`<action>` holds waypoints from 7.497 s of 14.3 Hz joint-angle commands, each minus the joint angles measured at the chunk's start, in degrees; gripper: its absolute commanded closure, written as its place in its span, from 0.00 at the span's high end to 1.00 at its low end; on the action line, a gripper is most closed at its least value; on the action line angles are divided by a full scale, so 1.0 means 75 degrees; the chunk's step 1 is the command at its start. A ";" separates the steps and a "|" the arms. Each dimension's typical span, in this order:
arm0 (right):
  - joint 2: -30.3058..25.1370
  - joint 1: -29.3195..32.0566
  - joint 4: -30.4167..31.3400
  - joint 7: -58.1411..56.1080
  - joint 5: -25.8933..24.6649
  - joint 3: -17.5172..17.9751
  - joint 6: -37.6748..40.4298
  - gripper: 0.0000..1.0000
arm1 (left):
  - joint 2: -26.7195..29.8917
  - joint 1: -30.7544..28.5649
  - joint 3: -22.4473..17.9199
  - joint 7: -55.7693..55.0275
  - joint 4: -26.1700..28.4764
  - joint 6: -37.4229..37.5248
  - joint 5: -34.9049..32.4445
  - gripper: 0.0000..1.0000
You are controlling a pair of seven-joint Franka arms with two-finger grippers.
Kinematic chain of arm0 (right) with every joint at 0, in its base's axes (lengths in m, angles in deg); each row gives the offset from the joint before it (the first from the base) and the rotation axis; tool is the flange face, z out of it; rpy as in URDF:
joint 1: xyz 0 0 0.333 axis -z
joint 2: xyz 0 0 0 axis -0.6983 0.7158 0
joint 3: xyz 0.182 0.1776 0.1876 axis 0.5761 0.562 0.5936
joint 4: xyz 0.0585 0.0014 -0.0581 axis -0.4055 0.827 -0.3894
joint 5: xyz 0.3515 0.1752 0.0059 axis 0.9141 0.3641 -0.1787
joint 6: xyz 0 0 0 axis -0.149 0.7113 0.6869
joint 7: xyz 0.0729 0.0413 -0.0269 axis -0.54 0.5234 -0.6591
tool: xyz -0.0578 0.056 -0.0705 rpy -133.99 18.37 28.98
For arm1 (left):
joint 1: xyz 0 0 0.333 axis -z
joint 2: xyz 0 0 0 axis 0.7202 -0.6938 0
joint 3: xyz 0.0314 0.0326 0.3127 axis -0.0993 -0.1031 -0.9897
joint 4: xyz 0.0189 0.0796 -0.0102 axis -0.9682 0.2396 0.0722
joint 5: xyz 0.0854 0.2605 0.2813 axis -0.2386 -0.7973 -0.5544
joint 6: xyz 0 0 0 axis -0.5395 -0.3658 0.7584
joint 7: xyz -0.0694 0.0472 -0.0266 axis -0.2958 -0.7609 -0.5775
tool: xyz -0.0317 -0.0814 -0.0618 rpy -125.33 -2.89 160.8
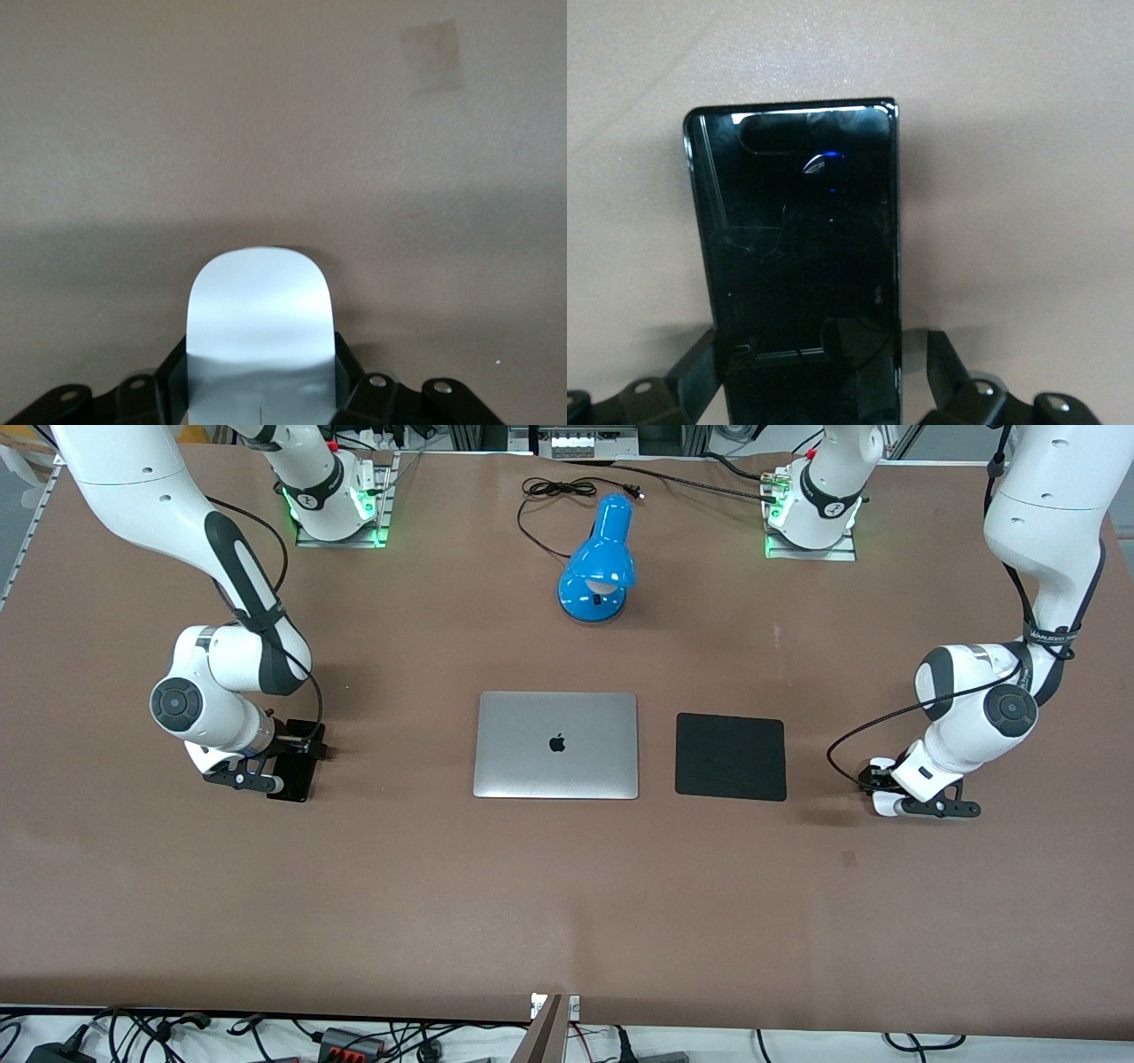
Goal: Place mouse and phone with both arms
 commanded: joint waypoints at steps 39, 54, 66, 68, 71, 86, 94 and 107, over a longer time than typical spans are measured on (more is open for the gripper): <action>-0.2030 -0.0620 -0.2129 0.1181 0.0379 0.0270 0.2913 1.00 | 0.0151 0.1188 0.2406 -0.4104 0.0178 0.1315 -0.1243 0.72; -0.2573 -0.0127 -0.4318 -0.0646 0.0333 -0.1173 0.6677 1.00 | 0.0784 0.1223 0.2499 -0.3603 -0.3263 0.6608 -0.1278 1.00; -0.3635 0.1032 -0.3996 -0.0600 -0.0101 -0.0648 0.6854 1.00 | 0.2762 0.1255 0.0045 0.0100 -0.4806 0.9440 0.0720 1.00; -0.4011 0.1453 -0.3573 -0.0600 -0.0486 -0.0144 0.6599 1.00 | 0.3278 0.1689 -0.0557 0.0232 -0.4162 0.8375 0.0948 1.00; -0.4060 0.1502 -0.3501 -0.0693 -0.0500 -0.0083 0.6457 1.00 | 0.4285 0.1879 -0.0723 0.0279 -0.2815 0.6407 0.0995 1.00; -0.3849 0.1432 -0.3442 -0.1514 -0.0441 -0.0071 0.5988 1.00 | 0.4430 0.1750 -0.0723 -0.0353 -0.3335 0.8581 0.1089 1.00; -0.3778 0.1421 -0.3536 -0.1561 -0.0464 -0.0071 0.6081 1.00 | 0.4218 0.1691 -0.0688 -0.0331 -0.3572 0.8968 0.1042 1.00; -0.3778 0.1456 -0.3547 -0.1549 -0.0453 -0.0071 0.6363 1.00 | 0.4218 0.1703 -0.0630 -0.0331 -0.3619 0.8979 0.0995 1.00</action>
